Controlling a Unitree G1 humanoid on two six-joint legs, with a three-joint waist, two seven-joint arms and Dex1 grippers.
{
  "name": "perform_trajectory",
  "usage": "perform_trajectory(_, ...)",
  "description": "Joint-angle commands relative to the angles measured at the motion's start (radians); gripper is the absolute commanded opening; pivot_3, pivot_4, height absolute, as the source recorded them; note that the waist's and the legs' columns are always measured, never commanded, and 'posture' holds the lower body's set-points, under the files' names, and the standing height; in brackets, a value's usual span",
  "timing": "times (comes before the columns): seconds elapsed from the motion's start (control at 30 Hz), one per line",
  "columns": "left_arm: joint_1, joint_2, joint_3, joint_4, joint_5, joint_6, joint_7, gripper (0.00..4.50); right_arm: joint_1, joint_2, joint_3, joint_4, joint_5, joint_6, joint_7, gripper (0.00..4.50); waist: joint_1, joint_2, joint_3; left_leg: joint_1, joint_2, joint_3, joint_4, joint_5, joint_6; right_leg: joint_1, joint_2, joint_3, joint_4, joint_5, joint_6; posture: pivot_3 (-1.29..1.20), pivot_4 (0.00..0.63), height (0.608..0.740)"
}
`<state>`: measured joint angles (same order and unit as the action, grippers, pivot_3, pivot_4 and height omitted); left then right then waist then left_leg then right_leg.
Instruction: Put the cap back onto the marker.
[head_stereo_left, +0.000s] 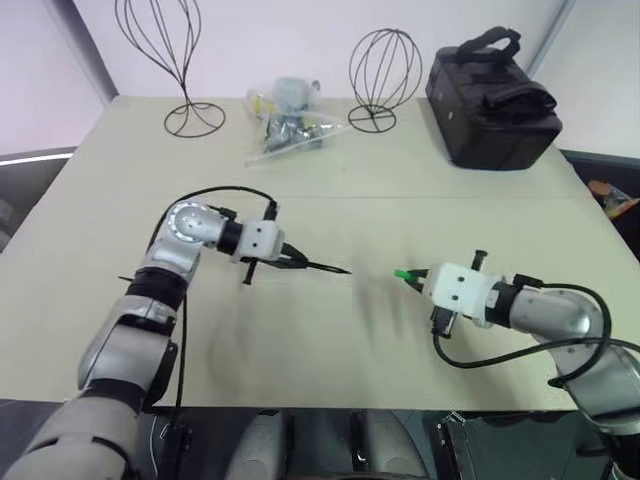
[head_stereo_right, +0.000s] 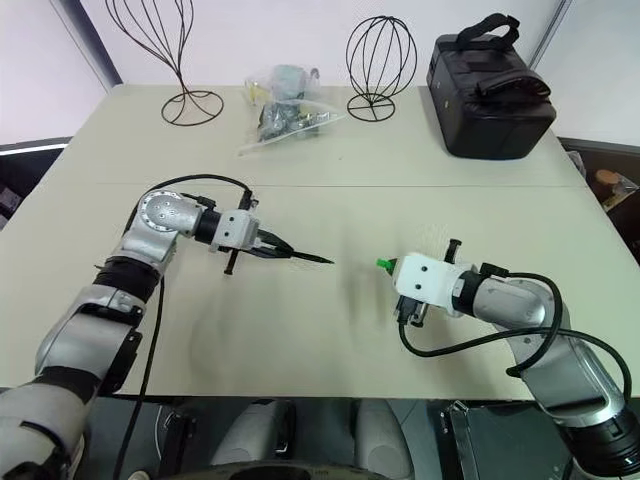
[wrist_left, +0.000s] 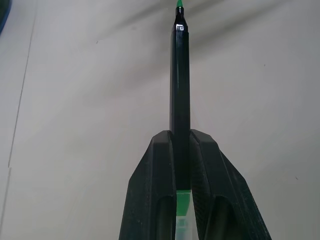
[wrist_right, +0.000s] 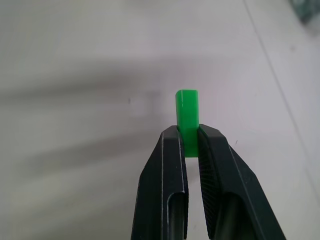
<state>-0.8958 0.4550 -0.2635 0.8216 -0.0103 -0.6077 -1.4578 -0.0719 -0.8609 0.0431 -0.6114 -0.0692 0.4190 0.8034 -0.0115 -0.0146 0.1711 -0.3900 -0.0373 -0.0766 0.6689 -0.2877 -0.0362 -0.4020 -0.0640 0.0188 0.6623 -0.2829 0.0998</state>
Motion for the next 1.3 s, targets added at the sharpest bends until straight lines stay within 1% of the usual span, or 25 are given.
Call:
perform_trajectory(0.03, -0.047, -0.016, -0.001, 0.045, 0.019, -0.088, 0.033, 0.00, -0.013, -0.014, 0.013, -0.058, -0.024, 0.052, -0.002, 0.04, 0.000, 0.000, 0.000, 0.000, 0.000, 0.000, 0.000, 0.000, 0.000, 0.000, 0.000, 0.000, 0.000, 0.000, 0.000, 0.00, 0.150, 0.740)
perform_trajectory(0.17, -0.069, -0.039, -0.005, 0.095, 0.036, -0.118, 0.054, 0.00, -0.029, -0.038, 0.047, -0.087, -0.077, 0.090, -0.007, 0.04, 0.000, 0.000, 0.000, 0.000, 0.000, 0.000, 0.000, 0.000, 0.000, 0.000, 0.000, 0.000, 0.000, 0.000, 0.000, 0.00, 0.150, 0.740)
perform_trajectory(0.4, -0.084, -0.068, -0.003, 0.119, 0.048, -0.119, 0.065, 0.00, -0.062, -0.025, 0.074, -0.113, -0.097, 0.136, -0.007, 0.04, -0.002, 0.000, 0.000, -0.001, 0.000, 0.000, 0.000, 0.000, 0.000, -0.001, 0.001, 0.000, 0.000, 0.000, 0.000, 0.00, 0.150, 0.740)
perform_trajectory(0.9, -0.108, -0.090, -0.002, 0.148, 0.069, -0.114, 0.100, 0.00, -0.137, 0.005, 0.146, -0.145, -0.116, 0.209, -0.011, 0.04, -0.001, 0.000, 0.000, -0.001, 0.000, 0.000, 0.000, 0.000, 0.000, -0.001, 0.001, 0.000, 0.000, 0.000, 0.000, 0.00, 0.150, 0.740)
perform_trajectory(1.3, -0.114, -0.100, -0.001, 0.157, 0.072, -0.115, 0.107, 0.00, -0.159, 0.027, 0.187, -0.159, -0.138, 0.240, -0.022, 0.04, -0.001, 0.000, 0.000, -0.001, 0.000, 0.000, 0.000, 0.000, 0.000, -0.001, 0.001, 0.000, 0.000, 0.000, 0.000, 0.00, 0.150, 0.740)
